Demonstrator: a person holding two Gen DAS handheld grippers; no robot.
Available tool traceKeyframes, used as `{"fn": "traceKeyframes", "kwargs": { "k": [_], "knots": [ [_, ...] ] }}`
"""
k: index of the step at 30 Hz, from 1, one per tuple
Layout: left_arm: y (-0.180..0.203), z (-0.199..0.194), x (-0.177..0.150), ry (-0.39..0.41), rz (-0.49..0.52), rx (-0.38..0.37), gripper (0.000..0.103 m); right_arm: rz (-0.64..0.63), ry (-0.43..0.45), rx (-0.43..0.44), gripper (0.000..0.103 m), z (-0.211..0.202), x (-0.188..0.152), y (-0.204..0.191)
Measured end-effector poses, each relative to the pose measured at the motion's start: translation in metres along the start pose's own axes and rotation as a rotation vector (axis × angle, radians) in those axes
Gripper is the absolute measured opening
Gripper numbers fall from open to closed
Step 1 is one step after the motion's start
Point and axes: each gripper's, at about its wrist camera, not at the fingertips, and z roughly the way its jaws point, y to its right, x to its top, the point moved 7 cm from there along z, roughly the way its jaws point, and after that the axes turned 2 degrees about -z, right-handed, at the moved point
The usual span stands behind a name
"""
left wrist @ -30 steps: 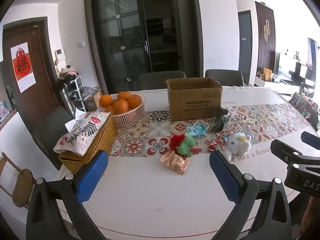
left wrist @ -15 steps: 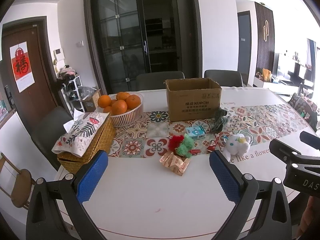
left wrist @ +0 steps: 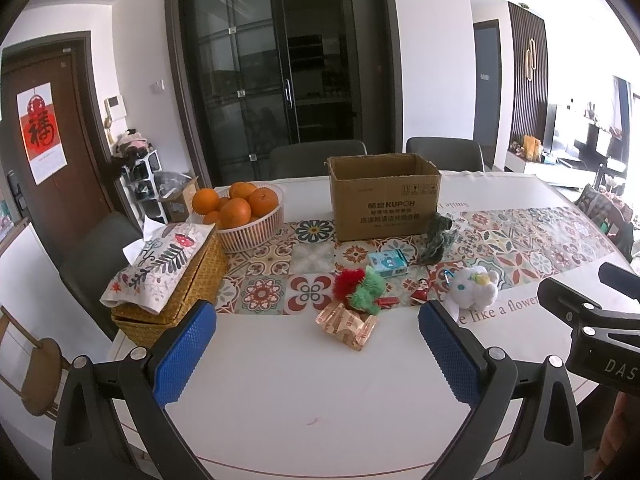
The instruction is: Organize soft objects
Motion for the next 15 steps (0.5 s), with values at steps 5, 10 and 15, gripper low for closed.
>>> {"fn": "traceKeyframes", "kwargs": {
  "k": [5,10,15],
  "knots": [
    [-0.0004,0.0004,0.0006,-0.002,0.0,0.002,0.103,0.001,-0.001,0.001,0.103,0.0001,0.0003,0.0],
    [0.0002,0.0006,0.0004,-0.004,0.0,0.0,0.103,0.0,-0.002,0.001,0.103,0.0004,0.0002,0.0002],
    [0.0001,0.0007,0.0,-0.002,-0.001,0.0,0.103,0.001,-0.001,0.002,0.103,0.0013,0.0,0.0]
  ]
}}
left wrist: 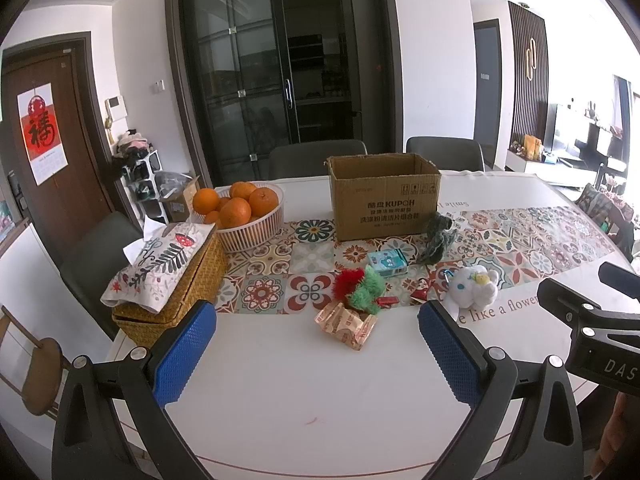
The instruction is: Organize soft objects
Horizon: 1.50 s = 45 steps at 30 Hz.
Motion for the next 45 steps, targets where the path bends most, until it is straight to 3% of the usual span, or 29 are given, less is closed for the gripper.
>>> {"fn": "traceKeyframes", "kwargs": {
  "k": [29,45],
  "knots": [
    [0.009,0.004,-0.004,-0.017,-0.007,0.003,0.103,0.003,-0.013,0.01,0.103,0.004,-0.001,0.007],
    [0.03,0.055,-0.007,-0.08,0.0,0.021,0.103,0.07,-0.128,-0.005,0.103,0.06,-0.013,0.042]
  ]
}}
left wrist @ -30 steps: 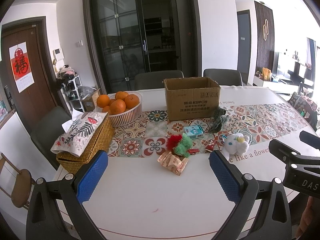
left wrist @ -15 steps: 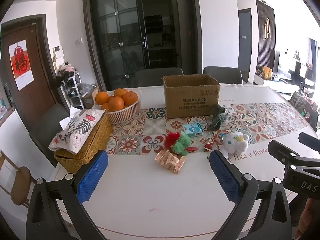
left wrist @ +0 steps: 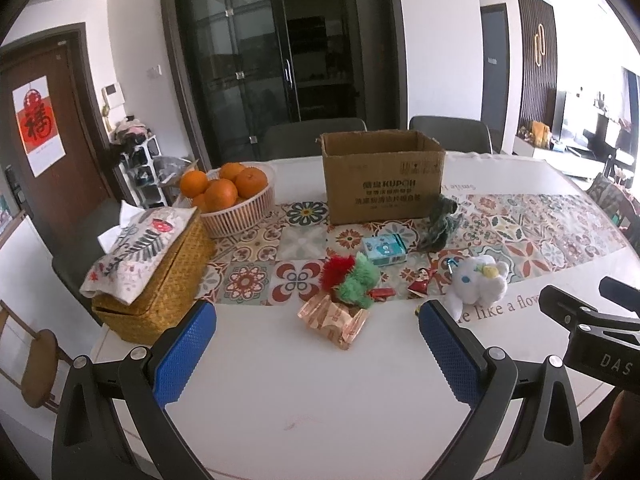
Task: Organize soft objects
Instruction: 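Grasp the white plush toy with the right tool while the left tool grasps the red-green fuzzy toy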
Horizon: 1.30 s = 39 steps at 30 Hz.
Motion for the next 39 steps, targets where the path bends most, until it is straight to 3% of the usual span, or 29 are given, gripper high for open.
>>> {"fn": "traceKeyframes", "kwargs": {
  "k": [7,20,27,32,39],
  "knots": [
    [-0.001,0.053,0.017,-0.056,0.012,-0.049,0.103,0.046,-0.09,-0.032,0.103,0.048,0.015,-0.002],
    [0.014,0.145,0.018,-0.146,0.033,-0.098,0.103,0.115,-0.148,-0.076,0.103,0.128,0.026,0.004],
    [0.024,0.194,0.008,-0.207,0.007,-0.103,0.103,0.124,-0.245,-0.086,0.103,0.181,0.017,0.012],
    [0.027,0.221,0.005,-0.218,0.005,-0.08,0.103,0.119,-0.269,-0.086,0.103,0.206,0.012,0.012],
    [0.028,0.254,-0.011,-0.292,-0.026,-0.074,0.098,0.077,-0.261,-0.164,0.103,0.228,0.015,0.017]
  ]
}}
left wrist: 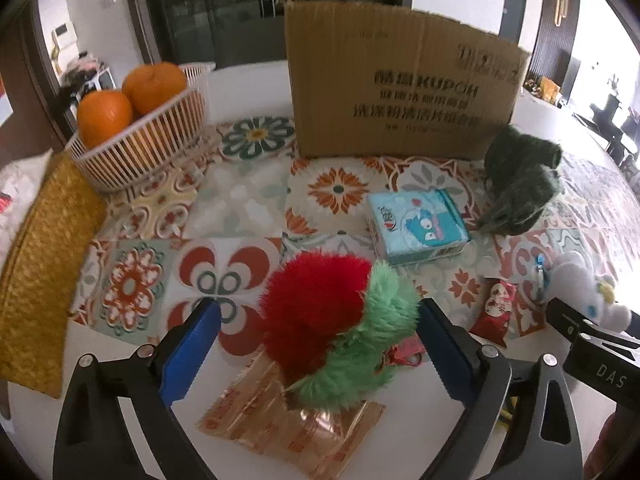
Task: Organize soft objects
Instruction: 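Grasp the white plush toy with the right tool while the left tool grasps the red-green fuzzy toy, then carry the white plush and red-green fuzzy toy over the cardboard box with both tools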
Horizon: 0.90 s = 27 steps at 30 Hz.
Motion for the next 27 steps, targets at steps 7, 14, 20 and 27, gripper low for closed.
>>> {"fn": "traceKeyframes", "kwargs": {
  "k": [7,14,20,27],
  "knots": [
    [0.005,0.018,-0.005,-0.028,0.005,0.011,0.086,-0.001,-0.055,-0.02,0.103,0.019,0.001,0.007],
    [0.007,0.028,-0.006,-0.047,-0.008,-0.02,0.061,0.0,-0.077,0.023,0.094,0.029,-0.001,0.005],
    [0.011,0.03,-0.008,-0.059,0.0,-0.053,0.047,-0.012,-0.063,0.029,0.089,0.027,-0.001,0.005],
    [0.017,0.014,-0.004,-0.048,0.01,-0.106,0.043,-0.031,-0.009,0.053,0.087,0.003,0.0,-0.001]
  ]
}}
